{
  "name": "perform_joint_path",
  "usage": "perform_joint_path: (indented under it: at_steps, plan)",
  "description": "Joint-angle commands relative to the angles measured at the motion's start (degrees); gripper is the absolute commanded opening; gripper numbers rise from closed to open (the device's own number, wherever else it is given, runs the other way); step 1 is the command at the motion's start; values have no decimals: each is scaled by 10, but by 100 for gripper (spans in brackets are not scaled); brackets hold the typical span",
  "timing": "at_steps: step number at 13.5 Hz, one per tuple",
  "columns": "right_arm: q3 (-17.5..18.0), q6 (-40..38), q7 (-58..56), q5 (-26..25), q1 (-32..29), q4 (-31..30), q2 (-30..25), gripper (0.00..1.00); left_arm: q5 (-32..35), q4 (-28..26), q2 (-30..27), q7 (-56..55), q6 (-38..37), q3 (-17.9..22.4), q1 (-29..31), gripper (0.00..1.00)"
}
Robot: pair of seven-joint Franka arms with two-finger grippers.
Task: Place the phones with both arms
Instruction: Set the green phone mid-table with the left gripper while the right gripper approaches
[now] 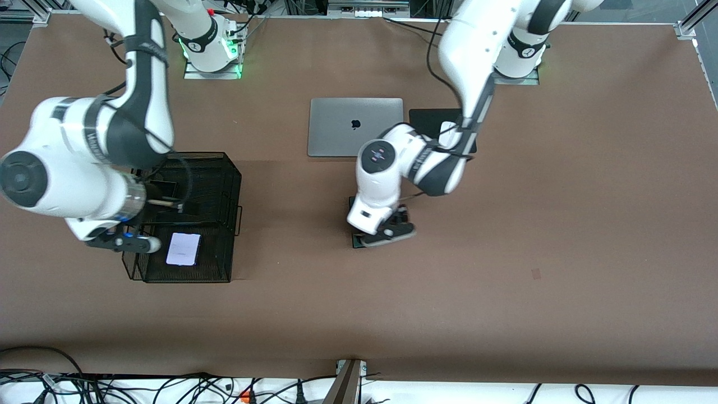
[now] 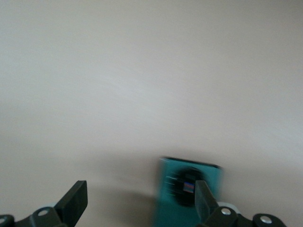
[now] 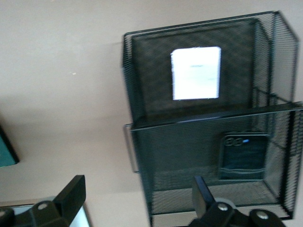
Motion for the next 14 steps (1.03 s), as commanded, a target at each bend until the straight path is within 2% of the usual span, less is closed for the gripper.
perform_joint_path:
  at_steps: [1,4,5,7,9,10,14]
  plan:
    - [-3,30,75,24,54,-9,-7,99,5,-44,-60,79,-77,-9,56,100]
    - [19,95,96,70,105,-8,22,99,5,-54,-94,188,-152,-9,124,100]
    - [29,134,116,71,124,-7,37,99,5,-54,-105,228,-171,-9,148,100]
    - [69,225,147,70,148,-3,76,99,5,-55,-137,302,-209,-8,195,100]
    - [130,316,160,66,148,-3,105,99,5,-54,-182,404,-260,-9,242,100]
    - [145,348,175,62,153,-3,122,99,5,-54,-204,450,-286,-9,262,100]
    - [147,416,187,38,199,-3,180,99,7,-57,-278,549,-361,-8,303,100]
